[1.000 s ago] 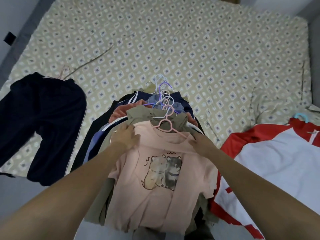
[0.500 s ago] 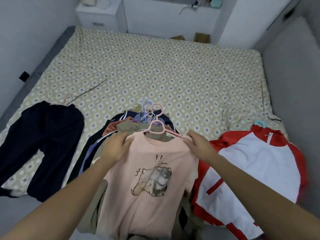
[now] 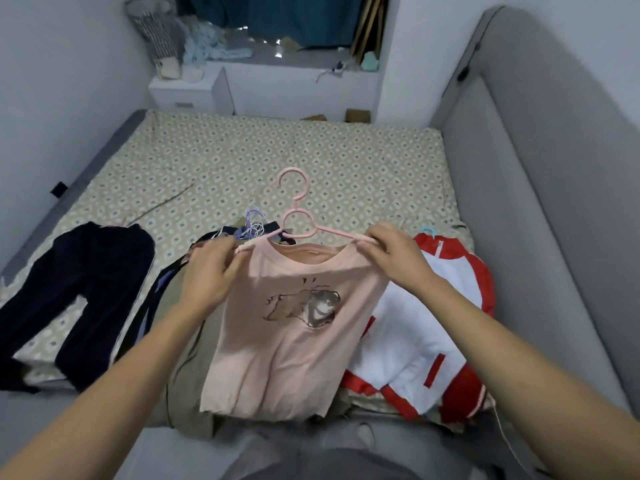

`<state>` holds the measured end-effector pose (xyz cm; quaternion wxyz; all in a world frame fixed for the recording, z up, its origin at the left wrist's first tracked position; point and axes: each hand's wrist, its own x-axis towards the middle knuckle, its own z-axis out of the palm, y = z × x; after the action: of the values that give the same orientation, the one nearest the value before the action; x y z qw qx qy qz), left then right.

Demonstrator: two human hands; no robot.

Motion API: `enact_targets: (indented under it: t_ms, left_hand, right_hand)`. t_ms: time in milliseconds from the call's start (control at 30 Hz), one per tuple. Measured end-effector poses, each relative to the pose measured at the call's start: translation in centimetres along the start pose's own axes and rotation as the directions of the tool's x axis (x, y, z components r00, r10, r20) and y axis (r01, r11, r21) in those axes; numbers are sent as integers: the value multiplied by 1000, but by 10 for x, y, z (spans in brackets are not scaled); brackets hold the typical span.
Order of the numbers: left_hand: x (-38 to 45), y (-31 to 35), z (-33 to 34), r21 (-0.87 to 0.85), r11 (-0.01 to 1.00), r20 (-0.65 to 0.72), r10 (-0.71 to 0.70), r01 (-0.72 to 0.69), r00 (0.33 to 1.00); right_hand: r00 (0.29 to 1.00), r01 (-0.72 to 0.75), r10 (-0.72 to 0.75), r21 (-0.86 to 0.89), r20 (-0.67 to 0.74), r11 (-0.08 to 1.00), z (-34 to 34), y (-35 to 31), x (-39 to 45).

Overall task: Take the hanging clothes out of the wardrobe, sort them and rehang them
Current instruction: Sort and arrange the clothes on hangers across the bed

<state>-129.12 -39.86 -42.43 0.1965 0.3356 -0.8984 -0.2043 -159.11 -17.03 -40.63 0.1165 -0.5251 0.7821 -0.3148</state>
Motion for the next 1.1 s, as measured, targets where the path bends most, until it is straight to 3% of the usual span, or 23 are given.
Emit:
enact_targets:
  t_ms: [267, 667, 800, 1100]
  left_hand:
    - [-35, 82, -1, -86, 976, 50, 207, -202, 977]
    - [-139, 155, 35, -244, 887, 246, 447, -392, 860]
    - [-135, 186, 46, -290, 857, 258, 498, -425, 828]
    - [-64, 218, 108, -269, 881, 310, 462, -389, 831]
  right_hand:
    - [957, -167, 155, -29, -245, 986, -61, -23, -130]
    - [840, -412, 354, -59, -412, 909, -78, -43, -335]
    - [791, -493, 391, -111, -470, 863, -100, -34, -354]
    - [780, -492, 387, -98, -492, 865, -121, 46, -318]
